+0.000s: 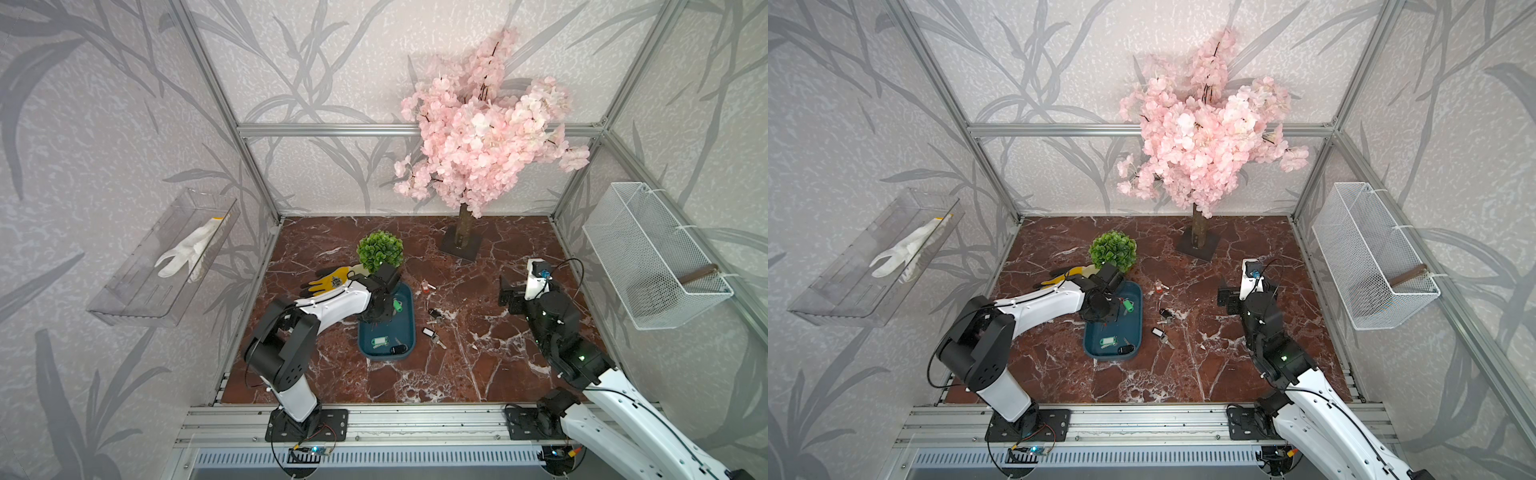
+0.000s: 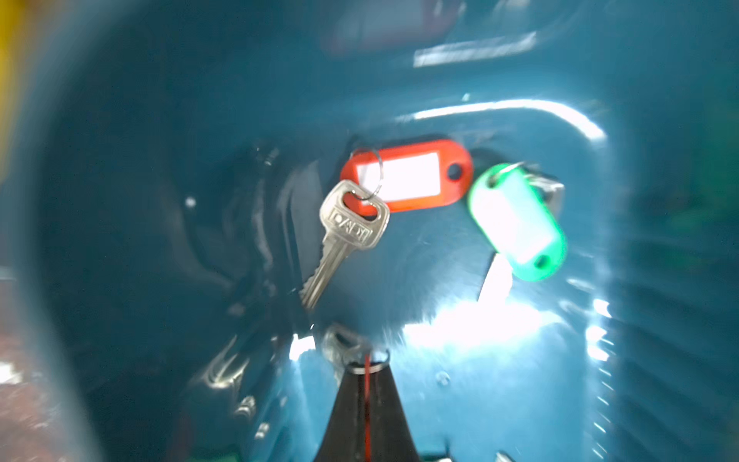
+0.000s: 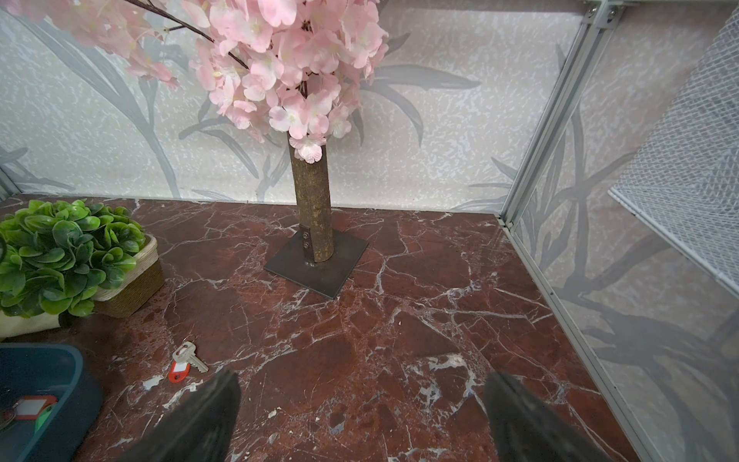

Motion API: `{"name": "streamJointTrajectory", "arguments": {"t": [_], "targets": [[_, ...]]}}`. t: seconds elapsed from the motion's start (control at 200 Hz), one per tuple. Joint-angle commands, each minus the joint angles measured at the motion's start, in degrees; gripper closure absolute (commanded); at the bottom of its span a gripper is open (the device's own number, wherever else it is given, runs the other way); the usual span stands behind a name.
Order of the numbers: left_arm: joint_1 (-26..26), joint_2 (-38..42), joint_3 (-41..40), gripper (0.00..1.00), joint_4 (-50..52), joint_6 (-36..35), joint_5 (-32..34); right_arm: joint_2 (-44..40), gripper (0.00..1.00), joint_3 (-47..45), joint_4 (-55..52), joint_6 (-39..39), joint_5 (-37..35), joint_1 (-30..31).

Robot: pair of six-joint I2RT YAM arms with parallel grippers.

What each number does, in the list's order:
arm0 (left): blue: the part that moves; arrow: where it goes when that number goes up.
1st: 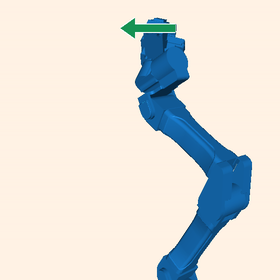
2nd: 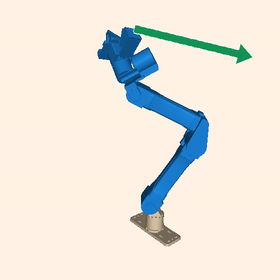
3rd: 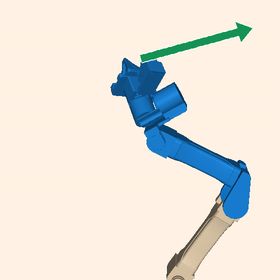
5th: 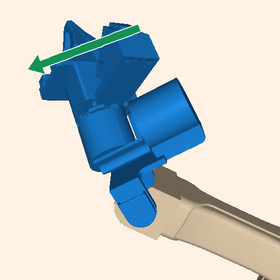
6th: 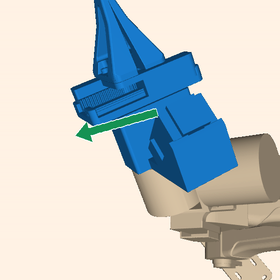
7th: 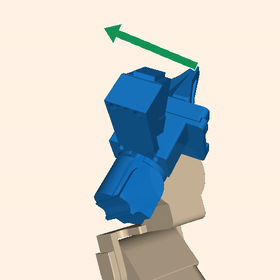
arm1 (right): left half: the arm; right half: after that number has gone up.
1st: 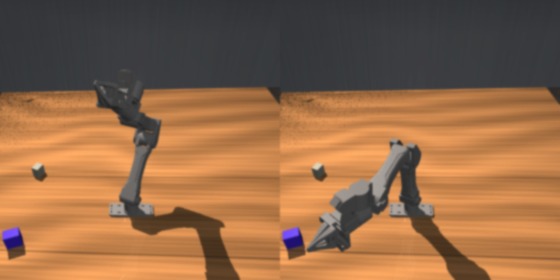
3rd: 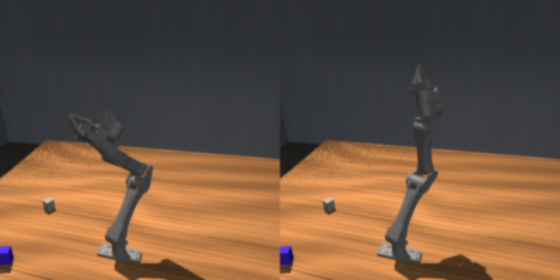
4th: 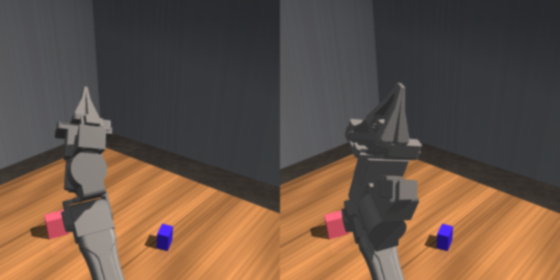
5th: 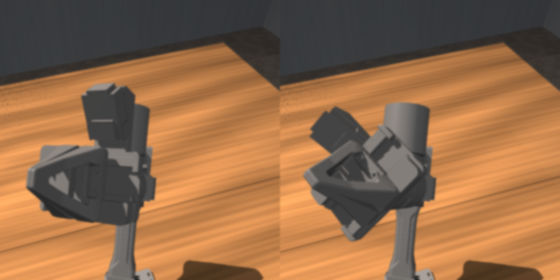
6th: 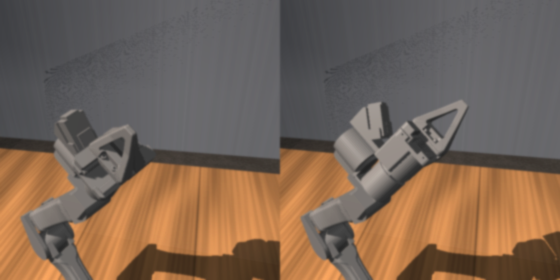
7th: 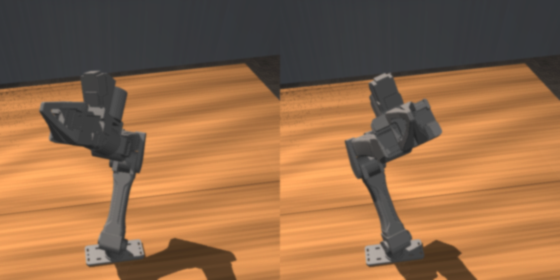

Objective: Take the keys out of the storage box
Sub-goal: Pick up the key from the storage box.

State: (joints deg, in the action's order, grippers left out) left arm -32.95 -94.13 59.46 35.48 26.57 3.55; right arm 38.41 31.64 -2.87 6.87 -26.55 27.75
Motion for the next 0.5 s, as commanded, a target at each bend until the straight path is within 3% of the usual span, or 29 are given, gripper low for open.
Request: {"name": "streamJointTrajectory", "arguments": {"t": [0.0,0.21,0.495], "targets": [[-1.1,4.75,0.17,1.0,0.09,-2.21,-1.41,-0.58,0.01,-0.61,1.47,0.18,-0.58,-0.24],[-6.32,12.0,1.34,1.0,0.03,-6.93,-3.85,-0.18,0.01,-0.57,2.53,-0.4,-0.7,-0.45],[-18.29,16.38,4.51,1.0,0.2,-15.44,-7.92,0.53,0.01,-0.52,4.52,-0.6,-0.74,-0.51]]}}
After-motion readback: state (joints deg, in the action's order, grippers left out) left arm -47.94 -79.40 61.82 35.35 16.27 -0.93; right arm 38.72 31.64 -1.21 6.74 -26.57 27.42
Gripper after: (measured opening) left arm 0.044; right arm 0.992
